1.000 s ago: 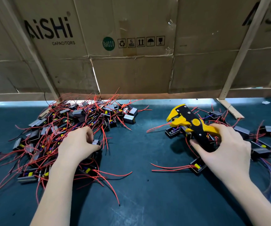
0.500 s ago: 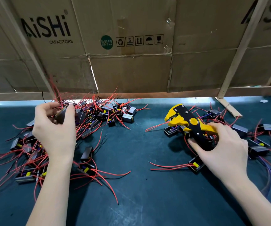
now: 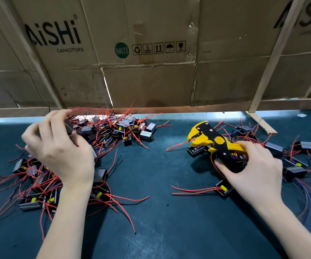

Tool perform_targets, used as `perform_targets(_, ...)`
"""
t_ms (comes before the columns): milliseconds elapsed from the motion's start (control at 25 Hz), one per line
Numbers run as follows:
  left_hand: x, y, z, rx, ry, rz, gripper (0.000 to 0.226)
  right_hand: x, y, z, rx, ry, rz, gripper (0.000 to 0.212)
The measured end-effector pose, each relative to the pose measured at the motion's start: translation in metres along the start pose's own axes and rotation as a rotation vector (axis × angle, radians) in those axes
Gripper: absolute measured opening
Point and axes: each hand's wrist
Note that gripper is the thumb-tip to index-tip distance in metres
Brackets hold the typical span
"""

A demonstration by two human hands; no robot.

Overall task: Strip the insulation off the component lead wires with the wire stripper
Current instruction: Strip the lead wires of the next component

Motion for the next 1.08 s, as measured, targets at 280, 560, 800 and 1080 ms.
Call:
perform_targets(280,0.010,0.013,-0.037,0.071,1.053,0.471,0.043,0.000,0.000,0.001,0.007,-0.005,-0.001,0.053)
perform_targets(560,0.035,0.080,-0.065,0.155,0.650,1.341,0.035,-0.001,-0.001,-0.001,0.005,-0.004,-0.002,0.054)
perform_targets(800,0.035,0.076,-0.065,0.108,0.583,1.339,0.026,-0.001,-0.002,-0.003,0.003,-0.004,-0.011,0.054)
perform_targets(1080,0.036,0.065,-0.057,-0.200,0.469,1.186,0.034,0.000,-0.003,-0.003,0.003,0.010,-0.019,0.054)
Point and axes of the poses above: each hand's wrist, its own y-axis away from the middle knuckle, its own x-axis out of the palm, z = x × y, and after that the axes turned 14 degrees about z, right-handed
